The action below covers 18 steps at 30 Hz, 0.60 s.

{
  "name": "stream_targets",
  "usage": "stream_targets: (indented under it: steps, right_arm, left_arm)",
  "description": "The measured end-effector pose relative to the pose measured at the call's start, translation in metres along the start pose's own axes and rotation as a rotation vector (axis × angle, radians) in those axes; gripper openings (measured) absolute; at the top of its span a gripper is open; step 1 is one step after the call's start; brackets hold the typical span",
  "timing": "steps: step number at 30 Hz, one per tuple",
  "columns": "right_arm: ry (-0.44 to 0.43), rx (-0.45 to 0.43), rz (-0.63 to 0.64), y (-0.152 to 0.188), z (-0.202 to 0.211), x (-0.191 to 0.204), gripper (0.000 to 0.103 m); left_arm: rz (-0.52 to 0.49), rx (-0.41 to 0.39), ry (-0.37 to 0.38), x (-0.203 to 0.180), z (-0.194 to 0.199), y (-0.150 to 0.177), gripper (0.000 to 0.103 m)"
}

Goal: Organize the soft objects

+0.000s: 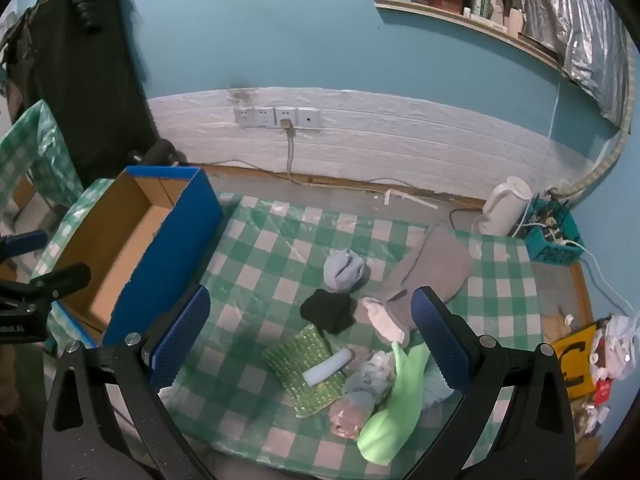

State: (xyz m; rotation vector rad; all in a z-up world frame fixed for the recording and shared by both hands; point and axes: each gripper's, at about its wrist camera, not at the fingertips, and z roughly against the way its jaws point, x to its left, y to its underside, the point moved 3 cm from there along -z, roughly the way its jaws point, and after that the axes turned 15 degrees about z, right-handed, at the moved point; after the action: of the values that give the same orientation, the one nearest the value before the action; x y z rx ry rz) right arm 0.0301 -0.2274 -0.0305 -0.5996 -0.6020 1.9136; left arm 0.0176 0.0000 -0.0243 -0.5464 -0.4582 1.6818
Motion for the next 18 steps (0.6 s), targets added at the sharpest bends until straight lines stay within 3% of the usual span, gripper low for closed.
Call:
stream_targets:
  steps: [10,18]
  right_arm:
    - [0.002,-0.002,0.004,-0.0001,-0.0007,0.0015,0.101]
    - [0.003,0.004,0.005,0.0006,-0.0027,0.0007,0.101]
  left_arm:
    - [0.018,0.012,0.042,-0.0018,0.0025,0.0008,0.101]
    - [0.016,-0.008,0.031,-0.0054,0.0037,0.0058,0.101]
